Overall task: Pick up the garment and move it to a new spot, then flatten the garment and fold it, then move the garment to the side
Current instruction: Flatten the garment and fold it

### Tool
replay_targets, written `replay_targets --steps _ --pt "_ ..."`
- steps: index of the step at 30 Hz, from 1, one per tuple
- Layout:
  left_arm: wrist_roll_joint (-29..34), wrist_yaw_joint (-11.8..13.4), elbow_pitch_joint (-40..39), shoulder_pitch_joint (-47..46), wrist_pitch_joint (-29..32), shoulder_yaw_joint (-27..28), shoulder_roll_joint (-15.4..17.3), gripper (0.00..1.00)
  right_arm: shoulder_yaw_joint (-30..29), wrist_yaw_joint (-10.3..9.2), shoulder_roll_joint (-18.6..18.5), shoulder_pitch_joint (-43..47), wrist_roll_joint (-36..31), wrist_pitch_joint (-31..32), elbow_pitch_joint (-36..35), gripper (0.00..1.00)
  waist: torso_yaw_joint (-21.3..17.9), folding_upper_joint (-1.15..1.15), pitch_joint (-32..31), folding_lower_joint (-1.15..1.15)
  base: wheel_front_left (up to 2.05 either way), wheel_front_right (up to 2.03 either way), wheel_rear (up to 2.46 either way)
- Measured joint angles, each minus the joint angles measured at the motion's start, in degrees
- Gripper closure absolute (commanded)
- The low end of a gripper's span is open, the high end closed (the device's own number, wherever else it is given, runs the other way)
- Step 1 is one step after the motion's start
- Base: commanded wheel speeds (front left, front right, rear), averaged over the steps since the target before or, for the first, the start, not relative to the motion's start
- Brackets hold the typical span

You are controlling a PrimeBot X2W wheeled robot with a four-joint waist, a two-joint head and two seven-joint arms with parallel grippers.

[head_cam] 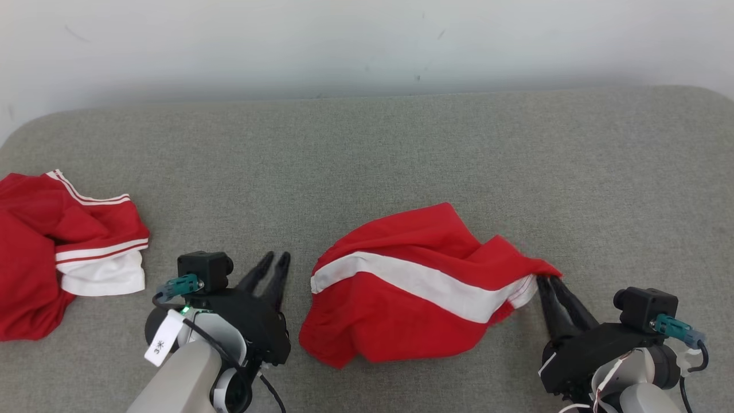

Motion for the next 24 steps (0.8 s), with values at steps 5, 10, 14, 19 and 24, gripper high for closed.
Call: replay_targets --steps 5,10,14,19,24 --pt "0.3 0.4 -1.0 1.1 -1.5 0.3 0.1 0.0 0.2 0.01 0.1 1.3 0.0 -0.3 -0.6 0.0 -0.1 0.0 -0.3 0.0 0.0 0.0 0.0" --pt "0.6 1.2 -3.4 3.6 -3.4 1.0 1.0 0.0 -0.2 0.0 -0.1 4.0 0.2 -1.0 -2.5 0.0 -0.3 0.0 -0.8 0.0 0.0 0.0 0.0" --pt "0.6 1.6 -6.2 5.9 -4.1 1.0 2.1 0.0 -1.1 -0.48 -0.8 7.4 0.3 -1.5 -4.7 0.0 -0.6 0.0 -1.2 0.0 0.0 0.0 0.0" --pt "0.6 1.0 -8.2 7.6 -3.7 -0.2 2.2 0.0 -0.5 -1.01 -0.8 9.3 0.0 -1.1 -4.8 0.0 -1.0 0.0 -1.2 0.0 0.0 0.0 0.0" --pt "-0.3 0.5 -8.8 8.1 -2.4 -0.6 2.0 0.0 1.0 -1.18 -0.5 9.0 -0.5 0.1 -4.6 0.0 -1.5 0.0 -0.6 0.0 0.0 0.0 0.0"
